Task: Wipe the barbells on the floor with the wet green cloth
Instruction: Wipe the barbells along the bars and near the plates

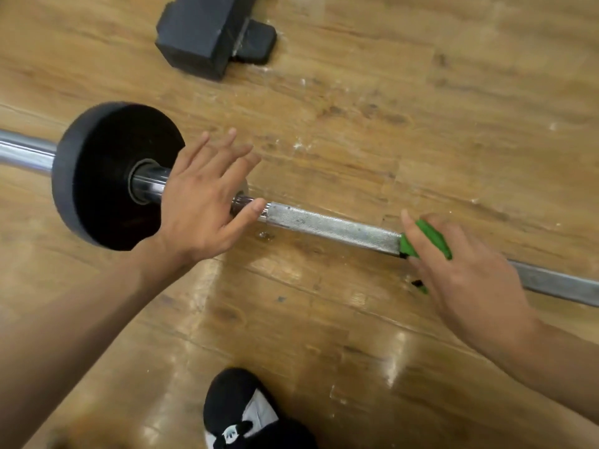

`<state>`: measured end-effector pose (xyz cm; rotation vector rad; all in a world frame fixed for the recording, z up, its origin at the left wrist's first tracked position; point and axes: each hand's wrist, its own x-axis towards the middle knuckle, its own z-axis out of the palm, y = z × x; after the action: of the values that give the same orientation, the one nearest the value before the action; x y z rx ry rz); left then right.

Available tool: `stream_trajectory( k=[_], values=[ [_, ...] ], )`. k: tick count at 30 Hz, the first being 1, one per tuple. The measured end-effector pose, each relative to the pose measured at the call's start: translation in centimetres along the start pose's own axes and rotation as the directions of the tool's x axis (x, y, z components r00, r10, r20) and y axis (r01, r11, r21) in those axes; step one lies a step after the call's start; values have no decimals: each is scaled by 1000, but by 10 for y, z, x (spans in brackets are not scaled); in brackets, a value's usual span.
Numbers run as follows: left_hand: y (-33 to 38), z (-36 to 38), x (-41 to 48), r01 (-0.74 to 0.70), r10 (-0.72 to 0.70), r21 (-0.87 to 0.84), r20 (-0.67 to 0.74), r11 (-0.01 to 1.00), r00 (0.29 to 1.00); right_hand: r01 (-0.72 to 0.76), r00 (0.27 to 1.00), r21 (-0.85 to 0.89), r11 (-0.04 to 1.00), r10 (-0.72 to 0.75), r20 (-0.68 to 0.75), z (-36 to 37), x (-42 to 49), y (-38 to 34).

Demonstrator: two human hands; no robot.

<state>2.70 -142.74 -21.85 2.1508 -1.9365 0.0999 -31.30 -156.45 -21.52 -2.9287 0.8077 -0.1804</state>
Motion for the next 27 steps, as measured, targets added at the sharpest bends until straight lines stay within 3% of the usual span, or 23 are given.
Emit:
stream_trajectory(
  k=[7, 12, 16, 19, 24, 27],
  values=[
    [-9, 0, 17, -45, 47, -88, 14, 995, 999, -68, 995, 46, 997, 71, -76, 31, 117, -115],
    [-14, 1, 20, -43, 41, -78, -28, 996, 999, -14, 1000, 19, 1000, 15, -26, 15, 73, -60],
    [-14, 6, 27, -45, 40, -69, -71, 997, 997, -157, 983, -12, 988, 155, -94, 6, 27, -9],
    [-18, 8, 34, -43, 39, -72, -62, 996, 997, -205, 968, 15, 979, 205, -147, 18, 57, -36],
    [-22, 7, 46, -35, 34, -49, -17, 998, 999, -117, 981, 22, 993, 119, -151, 41, 148, -120],
    [-21, 12, 40, -2, 0, -23, -85, 1000, 996, -78, 994, 41, 996, 81, -70, 40, 147, -113]
  ],
)
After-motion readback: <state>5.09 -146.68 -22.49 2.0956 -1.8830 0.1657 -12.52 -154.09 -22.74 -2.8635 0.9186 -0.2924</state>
